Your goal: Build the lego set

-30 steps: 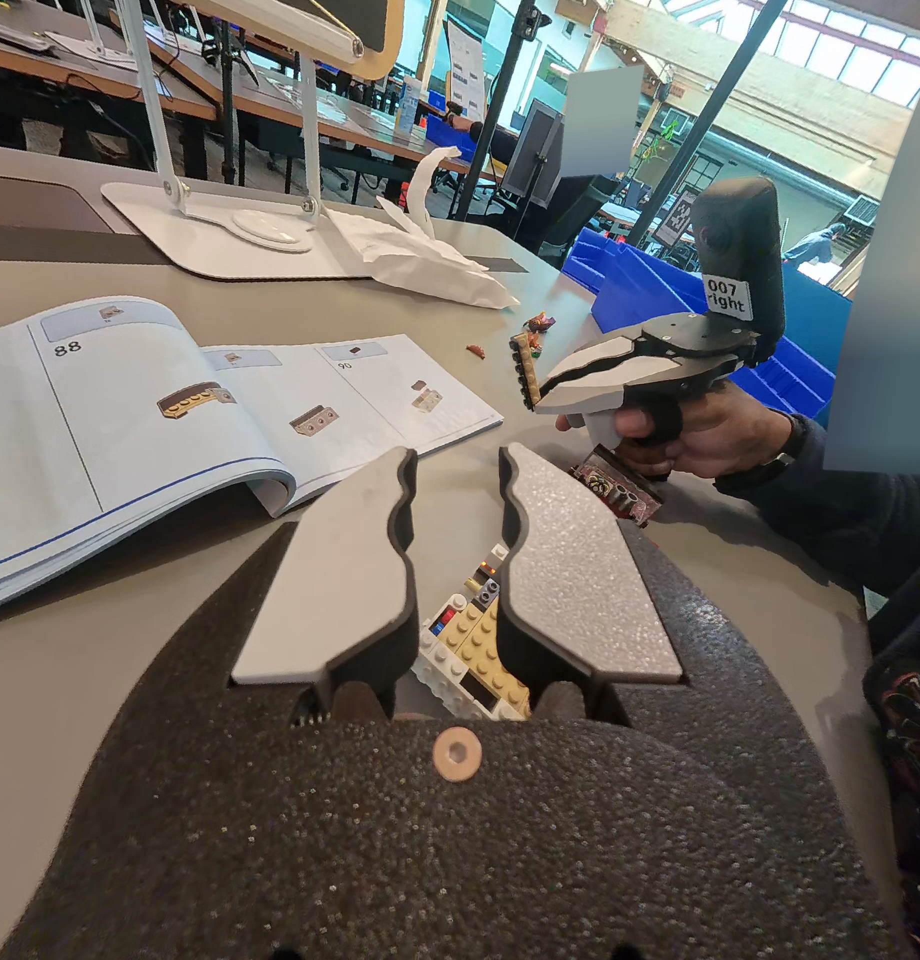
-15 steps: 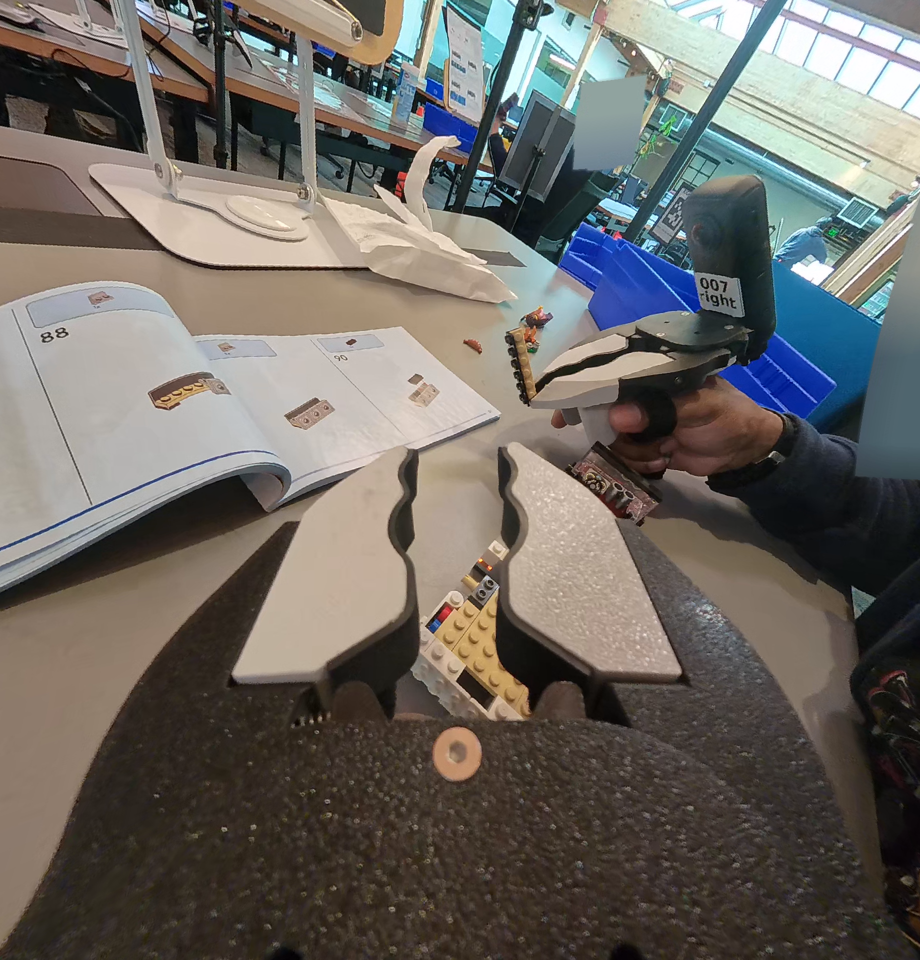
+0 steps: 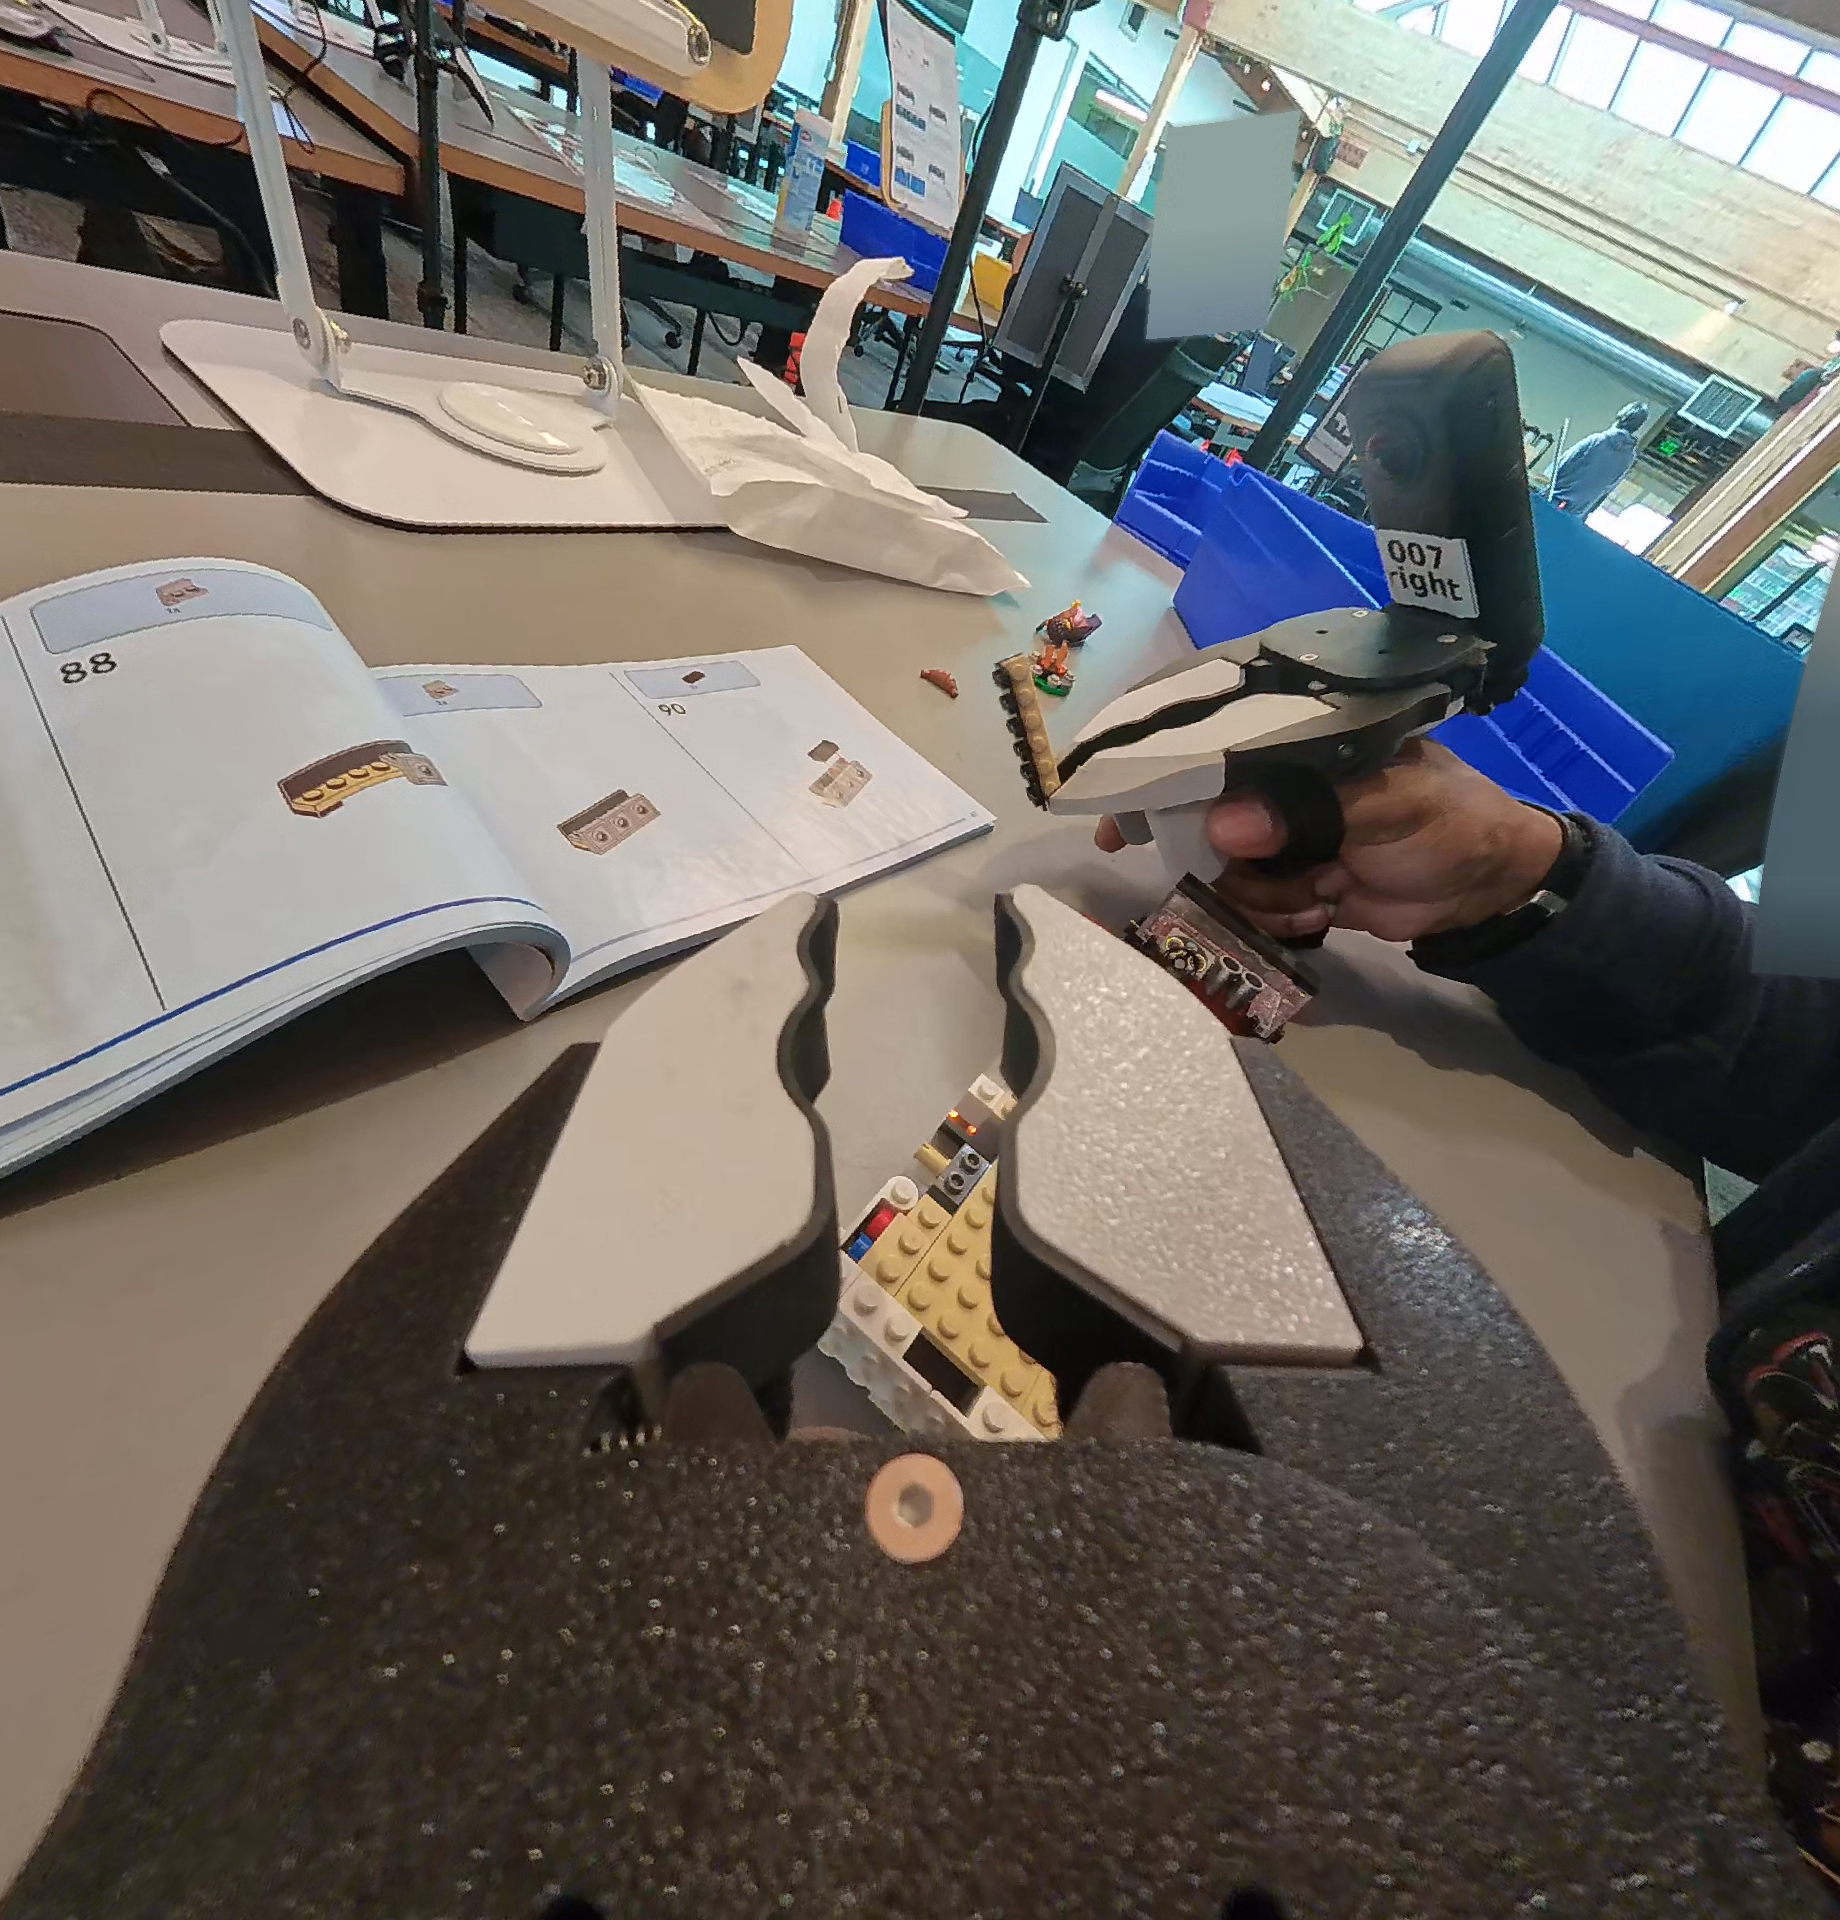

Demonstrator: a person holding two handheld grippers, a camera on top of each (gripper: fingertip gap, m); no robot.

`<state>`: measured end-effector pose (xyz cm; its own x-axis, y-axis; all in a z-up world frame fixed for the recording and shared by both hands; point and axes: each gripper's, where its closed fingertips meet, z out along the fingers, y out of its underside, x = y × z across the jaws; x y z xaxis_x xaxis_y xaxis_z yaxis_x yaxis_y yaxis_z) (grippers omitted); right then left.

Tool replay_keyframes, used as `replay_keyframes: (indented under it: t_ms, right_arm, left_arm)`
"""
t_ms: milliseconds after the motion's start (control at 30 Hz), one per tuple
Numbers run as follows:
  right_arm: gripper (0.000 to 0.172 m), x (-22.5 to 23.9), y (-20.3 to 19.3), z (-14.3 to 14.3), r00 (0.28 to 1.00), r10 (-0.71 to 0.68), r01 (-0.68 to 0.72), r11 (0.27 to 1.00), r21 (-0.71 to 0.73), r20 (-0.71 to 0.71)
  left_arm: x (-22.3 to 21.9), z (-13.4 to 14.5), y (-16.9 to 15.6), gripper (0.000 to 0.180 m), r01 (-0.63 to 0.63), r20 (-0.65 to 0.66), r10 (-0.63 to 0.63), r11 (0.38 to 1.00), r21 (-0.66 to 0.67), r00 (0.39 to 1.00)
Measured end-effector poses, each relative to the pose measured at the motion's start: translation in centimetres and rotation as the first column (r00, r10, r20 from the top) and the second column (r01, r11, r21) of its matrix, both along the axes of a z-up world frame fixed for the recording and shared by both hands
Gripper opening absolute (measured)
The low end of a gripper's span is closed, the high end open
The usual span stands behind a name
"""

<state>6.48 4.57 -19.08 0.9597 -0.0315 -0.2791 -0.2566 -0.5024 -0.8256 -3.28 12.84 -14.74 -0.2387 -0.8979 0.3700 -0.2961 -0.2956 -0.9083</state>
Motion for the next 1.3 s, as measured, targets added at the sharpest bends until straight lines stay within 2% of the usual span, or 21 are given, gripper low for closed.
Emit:
replay_keyframes:
  t_ms: [367, 533, 767, 900, 1000, 1100, 1167, 1300]
  right_arm:
    - [0.007, 0.1, -0.4, 0.1, 1.0, -0.004, 0.004, 1.0, -0.006, 0.004]
    - [0.007, -0.1, -3.2, 1.1, 1.0, 0.003, -0.001, 0.998, -0.067, 0.022]
    - [0.007, -1.0, -7.2, 0.0, 1.0, 0.001, 0.003, 0.988, -0.157, 0.023]
    - [0.007, -2.3, -7.2, 0.3, 0.996, -0.038, 0.029, 0.994, -0.108, -0.075]
    - [0.007, -3.6, -6.8, 0.8, 0.968, -0.095, 0.085, 0.995, -0.055, -0.232]
    - [0.007, -5.9, -6.4, 1.7, 0.896, -0.095, 0.109, 0.994, 0.008, -0.435]
    - [0.007, -7.3, -6.5, 2.3, 0.868, -0.071, 0.102, 0.994, 0.036, -0.491]
    - [0.007, -10.0, -7.2, 3.6, 0.834, 0.002, 0.054, 0.995, 0.086, -0.552]
  left_arm:
    - [0.0, 0.0, 0.0, 0.029, -0.005, 0.002, 0.005, 1.0, 0.007, 1.0]
    - [0.0, 0.0, 0.4, 0.03, -0.016, 0.002, 0.016, 1.0, -0.015, 1.0]
    - [0.1, -0.1, 0.2, 0.029, -0.009, -0.005, 0.009, 1.0, -0.008, 1.0]
    - [0.0, 0.2, 0.0, 0.029, -0.015, 0.015, 0.015, 1.0, 0.025, 1.0]
    - [-0.2, 1.2, -0.1, 0.029, -0.026, 0.061, 0.022, 0.998, 0.062, 0.998]
    - [-0.5, 3.6, -2.2, 0.028, 0.018, 0.165, -0.032, 0.996, 0.09, 0.986]
    - [-0.9, 4.8, -5.0, 0.028, 0.102, 0.221, -0.133, 0.984, 0.144, 0.966]
    - [-1.6, 4.6, -10.9, 0.04, 0.263, 0.231, -0.36, 0.894, 0.362, 0.904]
